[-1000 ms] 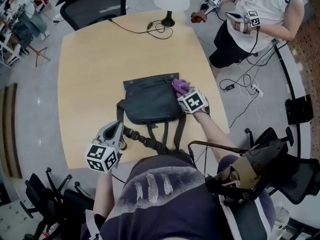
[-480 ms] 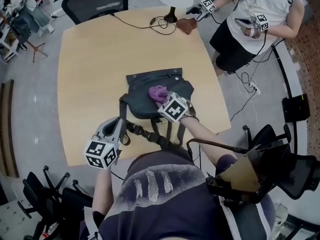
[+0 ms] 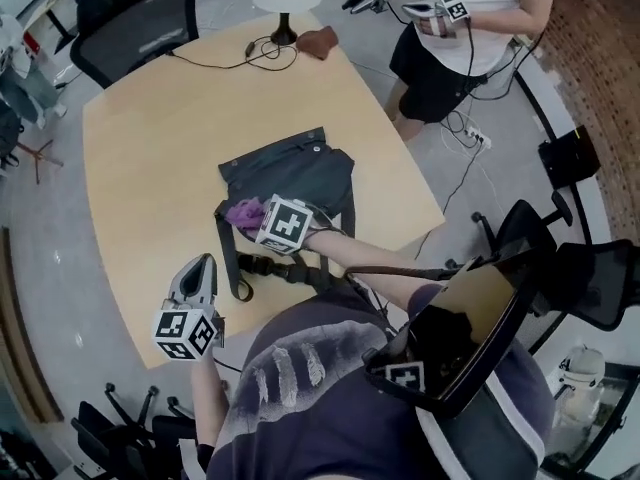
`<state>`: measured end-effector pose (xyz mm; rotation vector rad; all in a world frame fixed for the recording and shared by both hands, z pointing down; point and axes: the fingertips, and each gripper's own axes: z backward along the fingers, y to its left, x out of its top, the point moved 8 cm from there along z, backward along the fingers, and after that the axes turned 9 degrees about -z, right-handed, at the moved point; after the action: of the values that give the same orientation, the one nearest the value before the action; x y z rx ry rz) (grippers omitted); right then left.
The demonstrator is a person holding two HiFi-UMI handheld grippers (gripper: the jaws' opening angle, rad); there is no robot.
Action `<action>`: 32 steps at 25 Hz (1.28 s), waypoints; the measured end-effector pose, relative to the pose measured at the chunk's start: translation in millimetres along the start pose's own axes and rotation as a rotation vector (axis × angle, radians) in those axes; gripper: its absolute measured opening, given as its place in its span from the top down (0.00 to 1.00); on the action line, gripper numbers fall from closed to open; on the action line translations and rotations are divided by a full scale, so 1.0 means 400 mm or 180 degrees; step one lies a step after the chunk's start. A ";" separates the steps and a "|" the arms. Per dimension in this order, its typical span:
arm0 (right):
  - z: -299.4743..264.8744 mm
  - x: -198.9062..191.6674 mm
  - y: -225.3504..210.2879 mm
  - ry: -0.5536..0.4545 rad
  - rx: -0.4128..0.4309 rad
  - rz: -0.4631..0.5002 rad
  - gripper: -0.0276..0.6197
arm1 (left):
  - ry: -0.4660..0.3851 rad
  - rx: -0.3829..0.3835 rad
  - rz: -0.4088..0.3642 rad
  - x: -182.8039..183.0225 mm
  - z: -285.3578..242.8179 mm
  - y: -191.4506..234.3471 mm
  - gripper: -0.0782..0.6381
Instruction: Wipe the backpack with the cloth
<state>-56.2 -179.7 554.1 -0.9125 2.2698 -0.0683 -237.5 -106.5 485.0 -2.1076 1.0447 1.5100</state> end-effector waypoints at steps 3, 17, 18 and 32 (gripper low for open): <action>-0.008 0.022 0.051 -0.0108 0.0402 -0.0107 0.91 | -0.0015 -0.0002 -0.0025 0.006 0.012 -0.002 0.88; 0.137 0.112 0.068 -0.1035 0.1249 -0.0883 0.91 | 0.0006 -0.0046 -0.0121 0.032 0.011 -0.012 0.88; 0.151 0.112 0.066 -0.1084 0.1267 -0.0862 0.91 | -0.0001 -0.0036 -0.0126 0.035 0.009 -0.019 0.88; 0.485 -0.084 0.028 -0.1861 0.1254 -0.0635 0.91 | -0.0003 -0.0179 -0.0286 0.076 -0.124 -0.275 0.88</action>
<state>73.6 -112.7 421.4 -0.8111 1.5510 -0.2872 -119.4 -75.9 460.8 -2.1611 0.9043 1.5138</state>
